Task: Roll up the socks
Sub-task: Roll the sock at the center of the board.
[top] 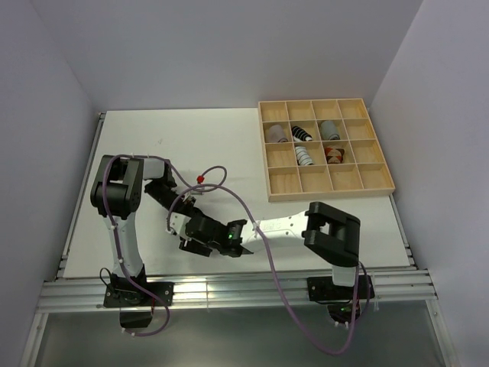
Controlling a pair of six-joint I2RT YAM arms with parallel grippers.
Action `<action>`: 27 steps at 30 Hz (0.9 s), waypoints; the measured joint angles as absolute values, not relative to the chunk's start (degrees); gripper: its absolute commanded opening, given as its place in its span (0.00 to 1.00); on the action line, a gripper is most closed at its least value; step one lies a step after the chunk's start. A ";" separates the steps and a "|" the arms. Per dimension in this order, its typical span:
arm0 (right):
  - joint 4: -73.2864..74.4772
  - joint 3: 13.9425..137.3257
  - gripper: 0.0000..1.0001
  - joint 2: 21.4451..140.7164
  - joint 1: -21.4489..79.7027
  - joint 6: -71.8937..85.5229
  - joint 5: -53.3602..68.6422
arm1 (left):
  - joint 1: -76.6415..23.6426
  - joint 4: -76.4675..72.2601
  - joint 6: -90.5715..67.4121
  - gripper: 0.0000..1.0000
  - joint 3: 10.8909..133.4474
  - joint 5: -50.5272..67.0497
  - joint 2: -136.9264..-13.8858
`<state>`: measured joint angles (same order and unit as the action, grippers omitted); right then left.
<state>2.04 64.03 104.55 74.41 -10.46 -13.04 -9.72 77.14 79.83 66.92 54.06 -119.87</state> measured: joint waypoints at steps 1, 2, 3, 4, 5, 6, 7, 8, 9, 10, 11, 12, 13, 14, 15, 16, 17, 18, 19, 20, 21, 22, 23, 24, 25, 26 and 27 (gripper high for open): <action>2.07 64.49 0.68 105.41 74.59 -10.66 -13.13 | -9.72 77.17 79.81 0.00 66.98 54.02 -119.87; 2.04 64.69 0.68 106.02 74.70 -10.90 -13.17 | -9.72 77.19 79.81 0.00 67.05 53.93 -119.87; 2.09 64.93 0.67 106.63 74.76 -11.20 -13.45 | -9.74 77.19 79.79 0.00 67.11 53.82 -119.87; 2.11 65.14 0.64 107.15 74.76 -11.46 -13.74 | -9.74 77.19 79.77 0.00 67.20 53.69 -119.87; 2.15 65.49 0.62 107.70 74.76 -11.73 -13.98 | -9.74 77.19 79.75 0.00 67.20 53.65 -119.87; 2.15 65.98 0.59 108.20 74.78 -11.92 -14.22 | -9.74 77.19 79.70 0.00 67.22 53.56 -119.87; 2.15 66.37 0.54 108.66 74.81 -12.12 -14.41 | -9.74 77.21 79.68 0.02 67.22 53.47 -119.87; 2.20 66.96 0.52 109.34 74.78 -12.45 -14.85 | -9.74 77.23 79.64 0.03 67.22 53.39 -119.87; 2.31 67.66 0.50 110.10 74.76 -12.56 -15.20 | -9.74 77.23 79.61 0.05 67.22 53.12 -119.87; 2.46 68.27 0.44 110.89 74.76 -12.69 -15.44 | -9.76 77.23 79.57 0.11 67.22 52.95 -119.87; 2.72 68.77 0.38 111.68 74.76 -12.91 -15.62 | -9.80 77.23 79.42 0.15 67.22 52.77 -119.87; 2.85 69.08 0.31 112.16 74.76 -13.19 -15.68 | -9.87 77.21 79.26 0.20 67.26 52.60 -119.87; 2.90 69.19 0.28 112.44 74.76 -13.34 -15.81 | -9.93 77.21 79.13 0.27 67.35 52.49 -119.87; 2.92 69.19 0.27 112.44 74.76 -13.26 -15.92 | -9.98 77.23 78.67 0.28 67.55 52.23 -119.85; 2.92 69.19 0.26 112.44 74.76 -13.23 -16.03 | -10.02 77.25 78.30 0.30 67.79 51.99 -119.83; 2.83 69.17 0.25 112.44 74.76 -13.21 -16.10 | -10.09 77.23 78.11 0.32 68.03 51.75 -119.81; 2.76 69.17 0.25 112.44 74.76 -13.21 -16.10 | -10.20 77.23 77.60 0.33 68.38 51.42 -119.68; 2.63 69.14 0.24 112.44 74.70 -13.21 -16.23 | -10.31 77.19 77.03 0.34 68.77 51.11 -119.48; 2.50 69.06 0.24 112.44 74.61 -13.17 -16.34 | -10.39 77.17 76.64 0.34 69.23 50.87 -119.24; 2.37 68.99 0.24 112.44 74.48 -13.15 -16.51 | -10.46 77.08 76.20 0.35 69.63 50.74 -119.02; 2.26 68.97 0.24 112.44 74.35 -13.15 -16.64 | -10.55 77.10 75.35 0.36 70.50 50.48 -118.76; 2.20 68.97 0.23 112.44 74.19 -13.13 -16.91 | -10.57 77.08 74.89 0.38 71.20 50.46 -118.61; 2.15 68.93 0.23 112.44 73.97 -13.10 -16.95 | -10.57 77.06 74.22 0.39 72.03 50.48 -118.37; 2.15 68.86 0.23 112.44 73.80 -13.04 -16.88 | -10.46 77.06 73.54 0.41 72.90 50.57 -118.08; 2.17 68.79 0.22 112.44 73.71 -12.93 -16.88 | -10.22 77.06 72.90 0.46 73.78 50.72 -117.75; 2.09 68.66 0.22 112.44 73.71 -12.91 -16.82 | -9.87 77.06 72.36 0.54 74.67 51.00 -117.32; 2.07 68.60 0.22 112.44 73.73 -12.91 -16.71 | -9.47 77.01 71.90 0.54 75.61 51.29 -116.92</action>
